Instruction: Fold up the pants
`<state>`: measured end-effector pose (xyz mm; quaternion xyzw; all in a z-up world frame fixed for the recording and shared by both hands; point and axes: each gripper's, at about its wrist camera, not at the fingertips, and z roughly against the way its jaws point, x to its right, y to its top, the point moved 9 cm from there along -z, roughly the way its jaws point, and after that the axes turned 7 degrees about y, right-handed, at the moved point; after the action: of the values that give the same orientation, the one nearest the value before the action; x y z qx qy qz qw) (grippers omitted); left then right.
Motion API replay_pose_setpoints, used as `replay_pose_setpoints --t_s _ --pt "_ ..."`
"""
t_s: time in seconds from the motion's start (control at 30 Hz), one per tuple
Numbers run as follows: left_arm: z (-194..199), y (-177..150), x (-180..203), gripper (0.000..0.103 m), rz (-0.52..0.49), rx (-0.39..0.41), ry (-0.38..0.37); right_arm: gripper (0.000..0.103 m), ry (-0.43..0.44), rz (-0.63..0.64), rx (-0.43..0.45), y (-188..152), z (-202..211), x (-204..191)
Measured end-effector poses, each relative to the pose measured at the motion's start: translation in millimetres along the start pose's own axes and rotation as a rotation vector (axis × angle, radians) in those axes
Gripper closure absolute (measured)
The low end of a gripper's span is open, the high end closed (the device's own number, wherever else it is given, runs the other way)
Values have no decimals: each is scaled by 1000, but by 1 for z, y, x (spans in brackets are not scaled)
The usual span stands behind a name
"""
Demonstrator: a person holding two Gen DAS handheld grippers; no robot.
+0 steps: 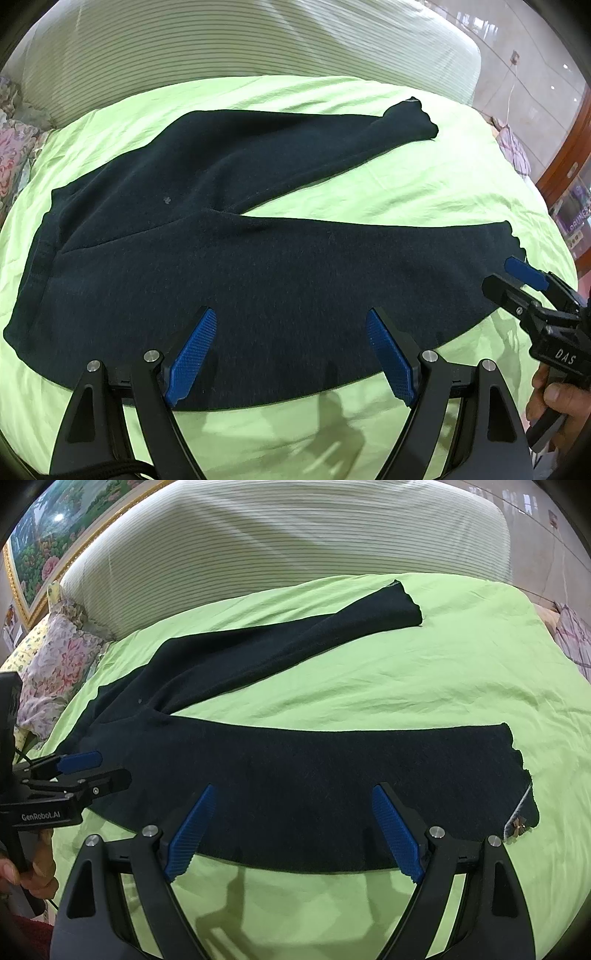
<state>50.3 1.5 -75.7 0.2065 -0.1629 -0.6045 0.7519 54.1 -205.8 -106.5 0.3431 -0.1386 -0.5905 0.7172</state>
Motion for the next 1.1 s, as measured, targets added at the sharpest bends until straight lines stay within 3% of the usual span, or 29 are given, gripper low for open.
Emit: replay_pose_setpoints --t_s 0.47,0.8,0.97,1.1 --pt "-9 11 -5 19 24 -18 -2 17 15 -35 18 32 -10 19" --pt "-31 66 -8 19 82 -44 -87 16 19 -38 34 90 -30 48" --pt "-52 101 -3 19 62 -71 -115 16 17 -41 14 125 -48 68" --pt "-74 131 -1 19 26 -88 -97 16 13 -58 15 156 -60 88"
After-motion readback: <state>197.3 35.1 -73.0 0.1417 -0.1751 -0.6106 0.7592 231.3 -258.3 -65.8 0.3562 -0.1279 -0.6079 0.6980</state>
